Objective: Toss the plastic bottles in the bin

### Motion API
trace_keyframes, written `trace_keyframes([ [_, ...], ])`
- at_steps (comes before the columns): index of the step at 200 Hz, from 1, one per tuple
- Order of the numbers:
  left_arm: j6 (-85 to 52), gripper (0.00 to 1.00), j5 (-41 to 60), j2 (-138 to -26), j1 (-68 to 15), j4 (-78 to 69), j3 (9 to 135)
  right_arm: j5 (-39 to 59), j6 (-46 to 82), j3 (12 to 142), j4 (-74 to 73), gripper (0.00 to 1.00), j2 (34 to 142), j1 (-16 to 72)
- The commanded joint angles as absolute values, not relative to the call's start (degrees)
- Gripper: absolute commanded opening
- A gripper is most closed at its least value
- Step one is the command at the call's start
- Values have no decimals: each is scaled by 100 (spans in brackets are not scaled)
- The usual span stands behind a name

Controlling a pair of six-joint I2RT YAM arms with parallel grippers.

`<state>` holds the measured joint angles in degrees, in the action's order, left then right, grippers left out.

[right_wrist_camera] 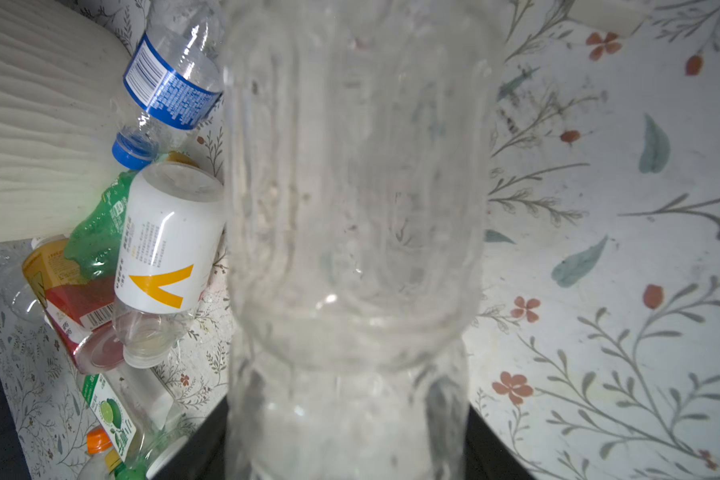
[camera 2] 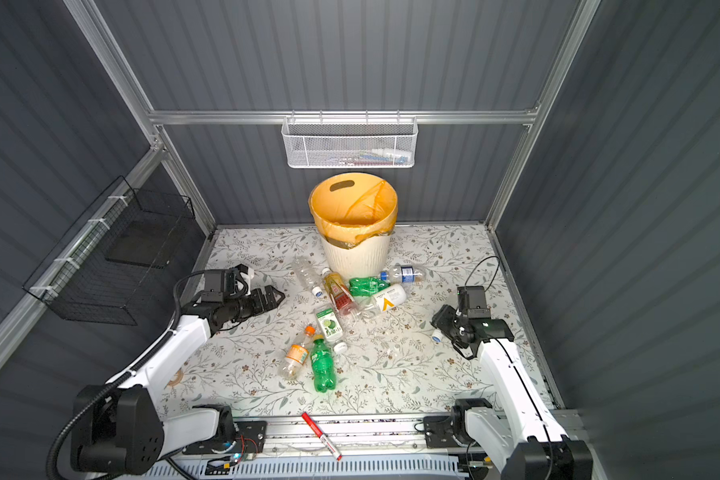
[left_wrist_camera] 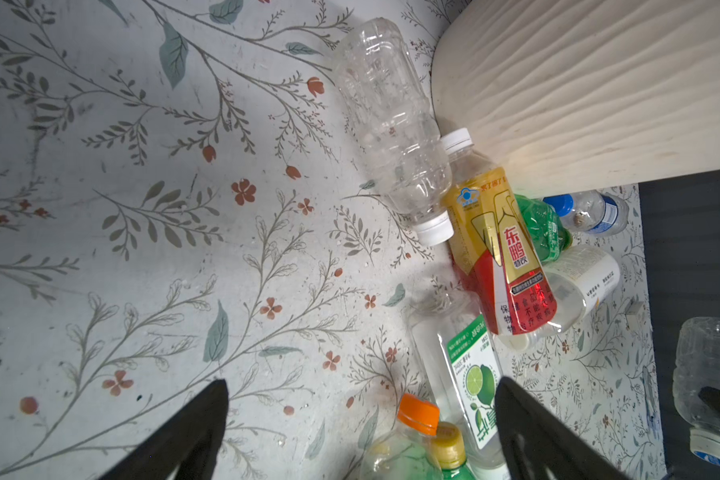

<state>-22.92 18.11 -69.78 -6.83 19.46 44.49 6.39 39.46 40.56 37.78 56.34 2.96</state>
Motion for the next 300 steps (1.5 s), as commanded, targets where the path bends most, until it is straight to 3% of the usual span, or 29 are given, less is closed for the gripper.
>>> trace_keyframes([
  [1, -2334, 100, 1932, -6690, -841, 2128, 4169, 389, 4050, 5119, 4037, 54, 6099, 725],
  [32, -2563, 100, 1488, -6310, -1221, 2263, 3918, 236, 3797, 9232, 4683, 58, 7958, 1549],
  [50, -2668, 99, 1281, -6138, -1494, 2368, 3806, 780, 3901, 12319, 5100, 73, 9393, 1679],
  [62, -2750, 100, 1266, -6016, -1579, 2422, 3709, 1010, 4007, 14402, 5679, 98, 10354, 1669],
  [74, -2827, 100, 1239, -5861, -1599, 2537, 3635, 1096, 4032, 16028, 6262, 99, 11201, 1632],
  [84, -2870, 100, 1196, -5692, -1600, 2616, 3578, 1140, 4077, 16520, 6469, 99, 11481, 1554],
  [95, -2883, 100, 1124, -5569, -1608, 2720, 3551, 1228, 4071, 16175, 6281, 99, 11335, 1497],
  [125, -2747, 100, 1188, -5682, -1617, 3058, 3753, 1175, 4120, 13416, 4585, 99, 9882, 1361],
  [167, -2807, 100, 1271, -5727, -1758, 3169, 3713, 699, 3386, 12671, 5087, 99, 9218, 1204],
  [214, -3128, 99, 734, -5837, -2459, 3153, 3507, 905, 3175, 8991, 4061, 99, 7561, 951],
  [257, -3291, 97, 475, -5911, -2981, 3221, 3343, 696, 3328, 7300, 3907, 99, 6834, 898],
  [300, -3460, 95, 246, -6367, -3305, 2895, 3237, 1214, 3601, 6208, 3408, 99, 6497, 711],
])
